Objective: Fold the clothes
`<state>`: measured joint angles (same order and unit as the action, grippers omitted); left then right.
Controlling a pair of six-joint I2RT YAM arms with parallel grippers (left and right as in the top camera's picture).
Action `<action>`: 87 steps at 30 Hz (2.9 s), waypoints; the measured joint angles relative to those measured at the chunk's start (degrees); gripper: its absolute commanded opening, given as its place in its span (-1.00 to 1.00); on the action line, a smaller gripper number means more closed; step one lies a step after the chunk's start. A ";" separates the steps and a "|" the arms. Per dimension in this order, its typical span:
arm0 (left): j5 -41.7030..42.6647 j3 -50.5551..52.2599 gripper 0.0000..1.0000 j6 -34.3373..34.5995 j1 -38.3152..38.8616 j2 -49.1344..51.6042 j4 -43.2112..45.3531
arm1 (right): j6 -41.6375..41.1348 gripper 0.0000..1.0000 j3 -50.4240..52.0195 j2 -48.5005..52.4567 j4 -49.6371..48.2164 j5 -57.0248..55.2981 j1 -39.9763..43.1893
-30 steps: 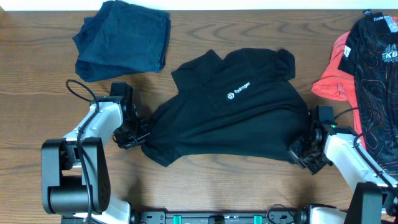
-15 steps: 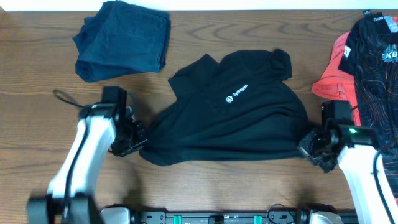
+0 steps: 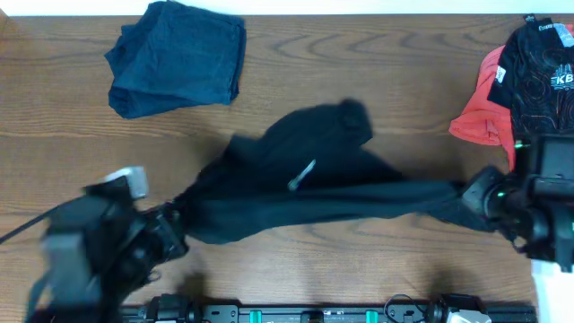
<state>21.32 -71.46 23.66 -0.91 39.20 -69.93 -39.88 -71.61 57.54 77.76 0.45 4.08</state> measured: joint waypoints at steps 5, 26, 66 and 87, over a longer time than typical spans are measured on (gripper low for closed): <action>0.33 -16.11 -0.88 0.96 0.00 0.94 -5.51 | 2.08 -0.98 -12.61 -0.09 5.25 0.00 0.00; -0.31 -46.53 -0.89 1.38 0.00 22.16 -10.86 | 3.72 -0.98 -35.17 3.45 7.50 -0.02 0.00; -7.56 -69.96 -0.88 4.37 0.00 30.18 -21.55 | 1.27 -0.97 -42.05 2.99 8.46 3.02 0.00; -8.96 -66.77 0.96 0.66 0.26 86.77 -7.28 | 0.00 0.98 -37.75 45.75 -6.32 1.46 -0.68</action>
<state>12.36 -138.23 24.32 -0.64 125.97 -77.21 -39.88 -109.36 103.28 71.44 1.91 3.40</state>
